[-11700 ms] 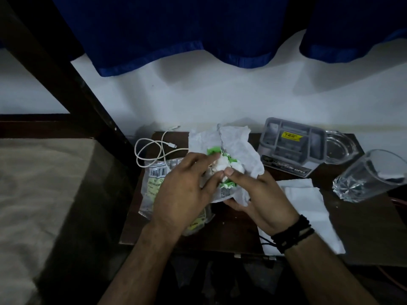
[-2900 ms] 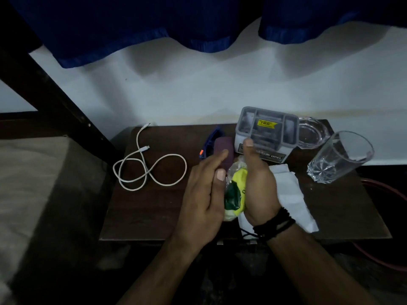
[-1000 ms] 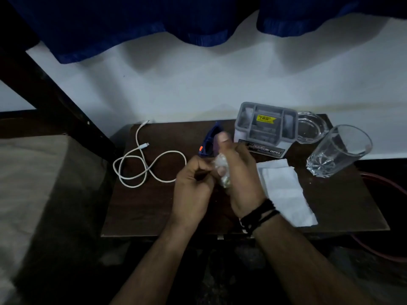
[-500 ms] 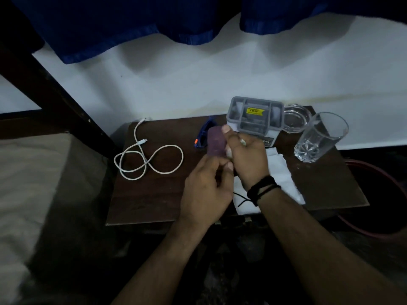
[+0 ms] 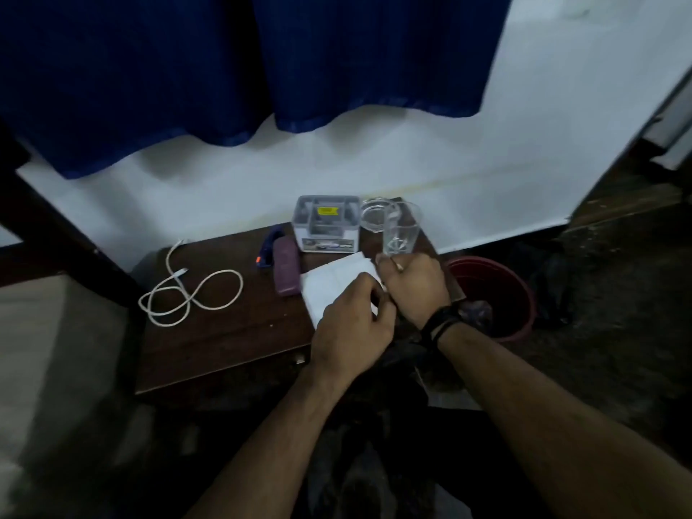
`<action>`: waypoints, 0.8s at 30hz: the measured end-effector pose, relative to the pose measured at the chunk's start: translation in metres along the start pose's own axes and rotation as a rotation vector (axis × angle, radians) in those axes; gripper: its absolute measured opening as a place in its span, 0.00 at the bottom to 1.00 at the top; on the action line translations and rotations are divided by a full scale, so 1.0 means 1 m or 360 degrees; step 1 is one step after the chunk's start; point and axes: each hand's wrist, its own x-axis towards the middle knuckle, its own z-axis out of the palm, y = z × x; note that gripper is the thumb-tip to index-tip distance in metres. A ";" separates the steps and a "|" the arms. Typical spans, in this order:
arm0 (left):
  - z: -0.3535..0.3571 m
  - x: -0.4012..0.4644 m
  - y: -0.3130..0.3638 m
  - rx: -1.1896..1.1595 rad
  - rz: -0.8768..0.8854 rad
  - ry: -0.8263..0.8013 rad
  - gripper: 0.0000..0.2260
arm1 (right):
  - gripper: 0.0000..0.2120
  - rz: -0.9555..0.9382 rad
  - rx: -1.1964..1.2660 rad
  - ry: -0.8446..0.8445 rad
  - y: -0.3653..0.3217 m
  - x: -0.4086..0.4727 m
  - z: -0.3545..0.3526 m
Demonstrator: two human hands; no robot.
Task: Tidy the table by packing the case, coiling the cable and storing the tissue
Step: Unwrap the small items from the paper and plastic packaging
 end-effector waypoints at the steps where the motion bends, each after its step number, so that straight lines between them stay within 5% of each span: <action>1: 0.006 -0.003 0.009 0.0062 0.0047 -0.0062 0.09 | 0.26 0.0006 -0.0056 -0.0005 0.008 -0.007 -0.013; 11: 0.106 0.022 0.087 0.0668 0.0555 -0.0473 0.14 | 0.28 0.0077 -0.0478 0.0183 0.120 -0.022 -0.111; 24: 0.241 0.133 0.070 0.1221 0.0590 -0.1049 0.17 | 0.27 0.0235 -0.0690 0.0129 0.277 0.041 -0.098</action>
